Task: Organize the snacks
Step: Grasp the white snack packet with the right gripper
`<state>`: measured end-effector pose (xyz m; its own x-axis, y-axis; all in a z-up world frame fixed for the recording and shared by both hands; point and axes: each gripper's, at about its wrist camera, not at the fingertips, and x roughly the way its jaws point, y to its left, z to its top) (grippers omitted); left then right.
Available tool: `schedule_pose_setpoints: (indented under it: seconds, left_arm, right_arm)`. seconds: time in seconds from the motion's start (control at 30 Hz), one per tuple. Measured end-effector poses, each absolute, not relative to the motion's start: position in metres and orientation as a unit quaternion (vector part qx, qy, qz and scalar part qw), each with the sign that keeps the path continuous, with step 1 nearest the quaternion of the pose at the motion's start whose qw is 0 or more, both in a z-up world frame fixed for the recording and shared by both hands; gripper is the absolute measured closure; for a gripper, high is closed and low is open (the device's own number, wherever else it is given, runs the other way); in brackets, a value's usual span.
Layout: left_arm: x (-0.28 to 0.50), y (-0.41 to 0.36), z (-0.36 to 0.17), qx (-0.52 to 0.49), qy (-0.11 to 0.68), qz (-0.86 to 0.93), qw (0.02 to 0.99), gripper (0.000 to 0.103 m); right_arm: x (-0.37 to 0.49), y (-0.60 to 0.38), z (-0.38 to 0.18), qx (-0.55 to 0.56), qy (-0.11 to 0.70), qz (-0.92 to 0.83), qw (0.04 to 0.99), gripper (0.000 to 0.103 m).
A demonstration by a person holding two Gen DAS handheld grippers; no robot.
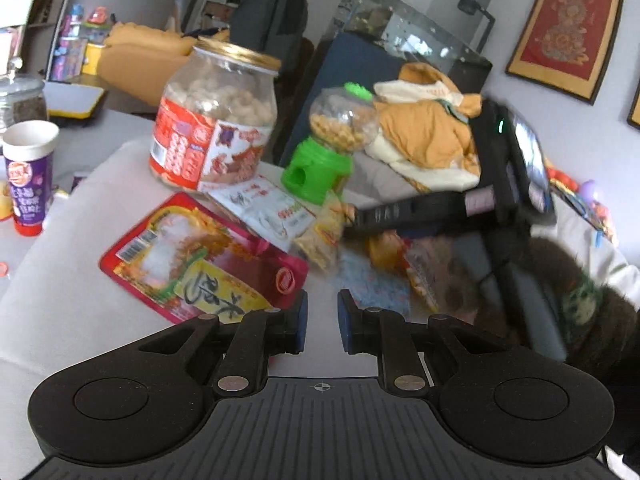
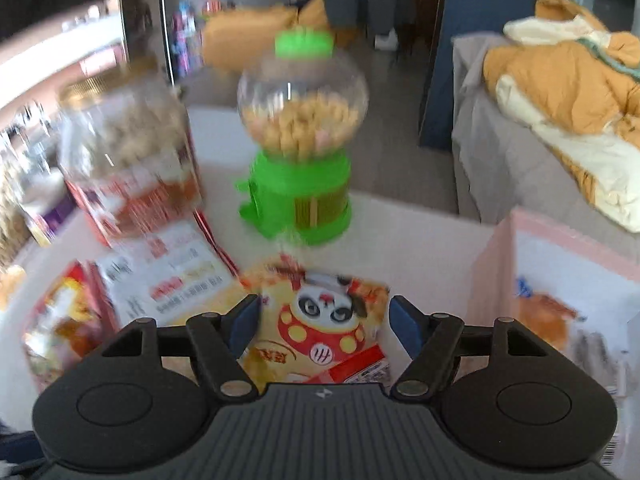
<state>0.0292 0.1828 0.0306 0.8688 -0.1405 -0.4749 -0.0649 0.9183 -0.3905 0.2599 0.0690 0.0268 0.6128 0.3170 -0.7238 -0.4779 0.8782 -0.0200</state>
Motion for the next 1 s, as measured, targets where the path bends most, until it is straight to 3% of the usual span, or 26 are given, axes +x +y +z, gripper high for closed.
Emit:
schedule_pose_setpoints:
  seconds: [0.23,0.37,0.47,0.53,0.6,1.0]
  left_arm:
    - [0.026,0.198,0.033,-0.226,0.239,0.003,0.945,0.084]
    - [0.03,0.195,0.03,-0.218,0.251,0.002,0.943,0.084]
    - [0.03,0.191,0.027,-0.21,0.259,-0.002,0.943,0.084]
    - [0.031,0.189,0.025,-0.207,0.264,-0.006,0.942,0.084]
    - [0.032,0.187,0.024,-0.205,0.268,-0.009,0.941,0.084]
    - [0.012,0.142,0.032,-0.17,0.297,-0.011,0.94,0.084]
  right_arm:
    - [0.23,0.061,0.022,-0.08,0.426,0.274,0.858,0.044]
    - [0.19,0.055,0.024,-0.095,0.439,0.341,0.826,0.044]
    - [0.158,0.047,0.027,-0.12,0.427,0.369,0.816,0.039]
    - [0.139,0.035,0.029,-0.147,0.403,0.367,0.826,0.029]
    - [0.128,0.021,0.029,-0.165,0.385,0.358,0.835,0.025]
    - [0.119,-0.097,0.006,-0.088,0.397,0.249,0.879,0.018]
